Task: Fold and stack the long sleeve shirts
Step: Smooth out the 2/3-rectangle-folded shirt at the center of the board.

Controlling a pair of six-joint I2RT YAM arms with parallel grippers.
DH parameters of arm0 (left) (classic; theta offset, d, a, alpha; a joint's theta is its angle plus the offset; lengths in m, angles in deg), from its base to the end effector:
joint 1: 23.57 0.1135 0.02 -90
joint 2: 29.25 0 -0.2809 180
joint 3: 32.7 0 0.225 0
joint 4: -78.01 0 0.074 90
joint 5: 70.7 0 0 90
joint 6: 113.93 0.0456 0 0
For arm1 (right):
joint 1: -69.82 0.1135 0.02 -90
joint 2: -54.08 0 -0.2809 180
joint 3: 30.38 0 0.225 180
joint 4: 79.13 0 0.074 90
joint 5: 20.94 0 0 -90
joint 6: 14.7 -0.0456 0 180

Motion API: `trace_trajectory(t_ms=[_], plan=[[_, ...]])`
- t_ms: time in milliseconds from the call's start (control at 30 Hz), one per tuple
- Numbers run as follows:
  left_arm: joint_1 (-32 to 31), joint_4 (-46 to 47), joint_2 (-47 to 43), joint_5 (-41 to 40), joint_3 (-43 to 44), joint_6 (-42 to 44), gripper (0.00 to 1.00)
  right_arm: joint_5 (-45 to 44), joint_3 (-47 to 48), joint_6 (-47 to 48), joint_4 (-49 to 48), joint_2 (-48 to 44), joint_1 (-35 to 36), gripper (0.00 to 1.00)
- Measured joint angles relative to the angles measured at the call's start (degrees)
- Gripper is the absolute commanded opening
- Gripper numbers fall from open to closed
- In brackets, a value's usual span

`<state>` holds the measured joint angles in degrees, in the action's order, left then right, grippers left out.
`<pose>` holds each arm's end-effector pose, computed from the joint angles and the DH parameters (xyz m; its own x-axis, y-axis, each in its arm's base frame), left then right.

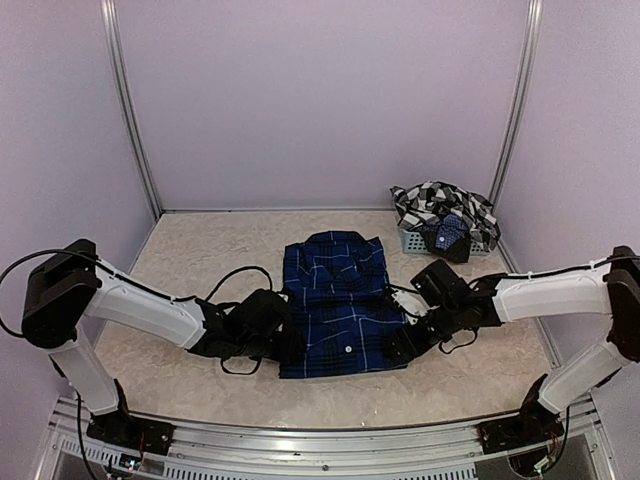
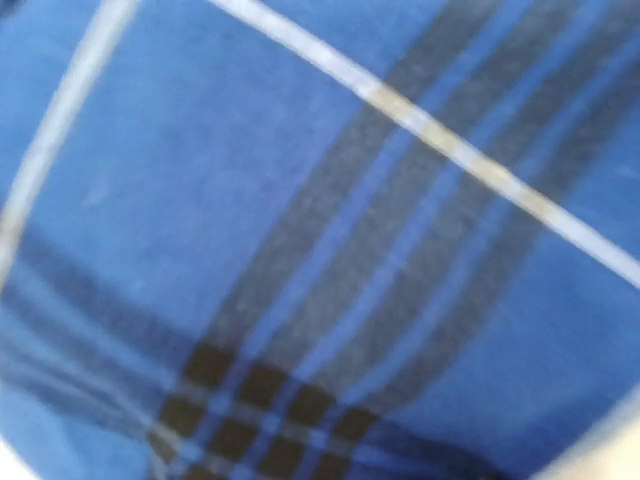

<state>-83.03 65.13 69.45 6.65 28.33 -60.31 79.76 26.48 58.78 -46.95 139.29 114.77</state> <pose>0.1691 -0.2670 0.1622 -0.7724 0.1703 -0.6119 0.3869 0.8901 -0.2407 0.1731 0.1847 0.1831 -0.8065 -0.4103 -0.4257 -0.5523 0.7797 0.2949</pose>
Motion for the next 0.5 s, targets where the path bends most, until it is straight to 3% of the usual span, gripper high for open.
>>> trace_trajectory(t_ms=[200, 500], plan=[[-0.2, -2.9, -7.1, -2.6, -1.6, 1.0, 0.98, 0.0, -0.1, 0.4, 1.9, -11.8, 0.0, 0.75], [-0.2, -1.4, -16.6, -1.8, -2.5, 2.1, 0.98, -0.5, -0.1, 0.7, 2.0, -13.1, 0.0, 0.77]])
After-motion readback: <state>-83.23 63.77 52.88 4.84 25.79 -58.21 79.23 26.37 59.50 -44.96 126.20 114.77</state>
